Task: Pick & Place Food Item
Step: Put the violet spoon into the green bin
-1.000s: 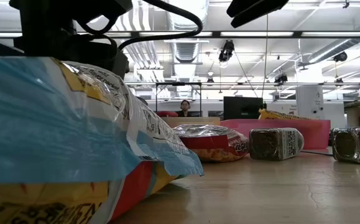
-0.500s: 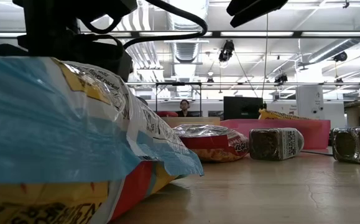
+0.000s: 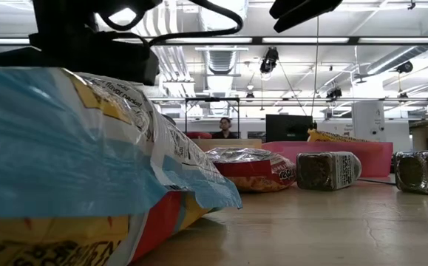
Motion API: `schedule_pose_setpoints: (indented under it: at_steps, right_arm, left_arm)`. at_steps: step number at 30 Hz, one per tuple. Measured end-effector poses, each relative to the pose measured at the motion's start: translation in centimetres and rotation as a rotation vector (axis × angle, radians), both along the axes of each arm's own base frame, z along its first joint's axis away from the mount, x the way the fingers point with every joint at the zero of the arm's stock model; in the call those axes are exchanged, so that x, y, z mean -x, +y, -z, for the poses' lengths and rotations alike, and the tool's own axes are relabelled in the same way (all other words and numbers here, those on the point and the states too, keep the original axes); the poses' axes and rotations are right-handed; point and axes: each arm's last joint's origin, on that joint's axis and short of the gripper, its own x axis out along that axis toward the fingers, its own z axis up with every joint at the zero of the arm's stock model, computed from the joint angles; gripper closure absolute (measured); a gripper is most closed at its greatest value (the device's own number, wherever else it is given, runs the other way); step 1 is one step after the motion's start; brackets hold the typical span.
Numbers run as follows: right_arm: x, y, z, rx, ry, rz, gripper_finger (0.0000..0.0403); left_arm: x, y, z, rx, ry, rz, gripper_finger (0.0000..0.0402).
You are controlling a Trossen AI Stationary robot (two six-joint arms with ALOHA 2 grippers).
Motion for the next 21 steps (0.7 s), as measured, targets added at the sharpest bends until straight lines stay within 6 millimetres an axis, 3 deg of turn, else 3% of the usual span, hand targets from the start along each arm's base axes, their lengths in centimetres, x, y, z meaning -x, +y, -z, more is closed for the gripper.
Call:
schedule_pose_setpoints:
  at_steps: [14,21]
  right_arm:
    - [0.0,0.0,0.0,-0.004,-0.005,0.001,0.0035]
    - [0.0,0.0,0.0,-0.004,-0.006,0.001,0.0035]
  left_arm:
    - [0.6,0.2,-1.1,-0.035,-0.001,-0.013,0.0401]
    - [1.2,0.5,-3.6,-0.078,-0.003,-0.018,0.0401]
